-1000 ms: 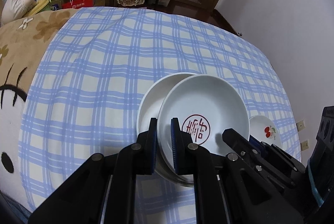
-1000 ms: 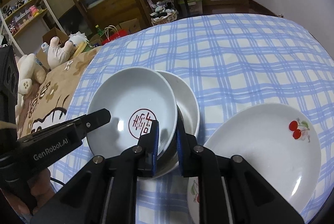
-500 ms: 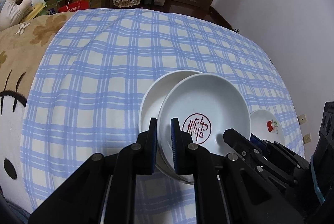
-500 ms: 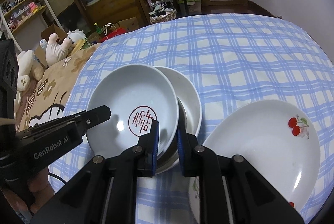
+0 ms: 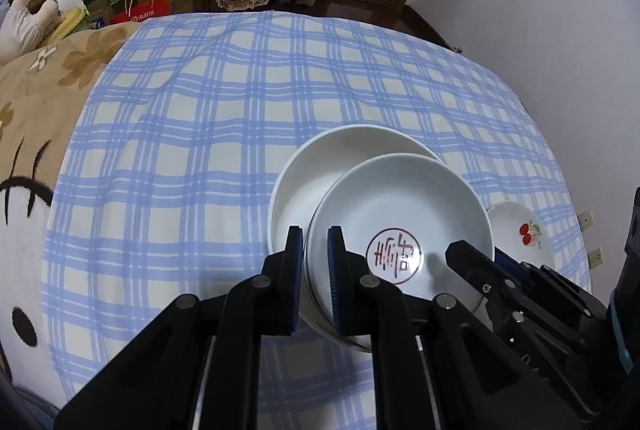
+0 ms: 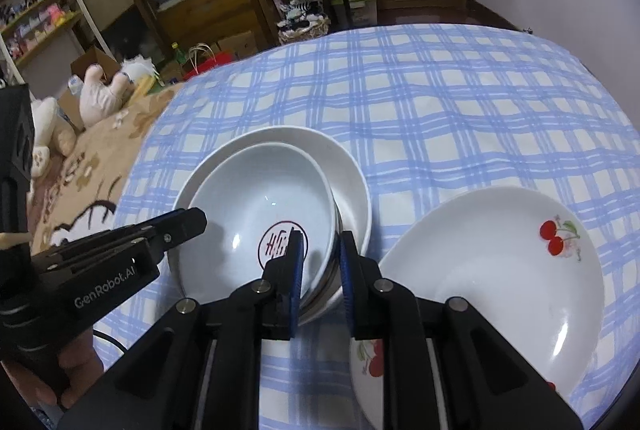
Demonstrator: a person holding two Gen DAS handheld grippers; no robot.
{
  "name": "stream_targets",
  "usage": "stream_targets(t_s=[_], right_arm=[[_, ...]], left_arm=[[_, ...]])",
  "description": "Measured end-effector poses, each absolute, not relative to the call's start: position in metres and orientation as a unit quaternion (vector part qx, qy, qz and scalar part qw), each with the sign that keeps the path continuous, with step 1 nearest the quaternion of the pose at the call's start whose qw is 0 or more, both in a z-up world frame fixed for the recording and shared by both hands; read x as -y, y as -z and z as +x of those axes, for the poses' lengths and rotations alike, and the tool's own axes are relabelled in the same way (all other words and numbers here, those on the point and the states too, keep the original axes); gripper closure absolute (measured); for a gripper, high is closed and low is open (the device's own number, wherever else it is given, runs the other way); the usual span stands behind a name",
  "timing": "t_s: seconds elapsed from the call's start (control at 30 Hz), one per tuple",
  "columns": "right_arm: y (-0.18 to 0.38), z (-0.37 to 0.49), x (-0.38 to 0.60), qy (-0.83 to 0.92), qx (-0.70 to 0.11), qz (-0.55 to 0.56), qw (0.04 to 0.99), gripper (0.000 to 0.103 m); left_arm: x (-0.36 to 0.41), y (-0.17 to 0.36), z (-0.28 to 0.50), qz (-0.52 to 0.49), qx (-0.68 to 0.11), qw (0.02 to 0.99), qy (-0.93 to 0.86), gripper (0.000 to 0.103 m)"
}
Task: Organize plates and bowls
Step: 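Hold the red-character bowl seated in the bowl stack with both tools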
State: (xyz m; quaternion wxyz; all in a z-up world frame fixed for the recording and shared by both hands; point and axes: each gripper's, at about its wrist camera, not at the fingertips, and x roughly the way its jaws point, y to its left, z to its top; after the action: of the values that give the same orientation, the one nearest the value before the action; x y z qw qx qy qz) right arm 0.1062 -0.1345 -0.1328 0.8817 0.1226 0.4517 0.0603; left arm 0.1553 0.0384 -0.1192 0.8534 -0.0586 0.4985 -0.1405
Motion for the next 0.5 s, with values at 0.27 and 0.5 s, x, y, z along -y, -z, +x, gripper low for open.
stream_targets(t_s=[0.27, 0.5], right_arm=[[0.131, 0.105, 0.135, -0.066, -0.452, 0.124, 0.881, 0.083], [0.126, 0.101, 0.138, -0.071, -0.447, 0.134, 0.881, 0.083]], left_arm=[[-0.039, 0.117, 0.155, -0.046, -0.499, 0.855, 0.133, 0.091], [-0.046, 0.109, 0.154, -0.051, -0.49, 0.859, 0.137, 0.089]])
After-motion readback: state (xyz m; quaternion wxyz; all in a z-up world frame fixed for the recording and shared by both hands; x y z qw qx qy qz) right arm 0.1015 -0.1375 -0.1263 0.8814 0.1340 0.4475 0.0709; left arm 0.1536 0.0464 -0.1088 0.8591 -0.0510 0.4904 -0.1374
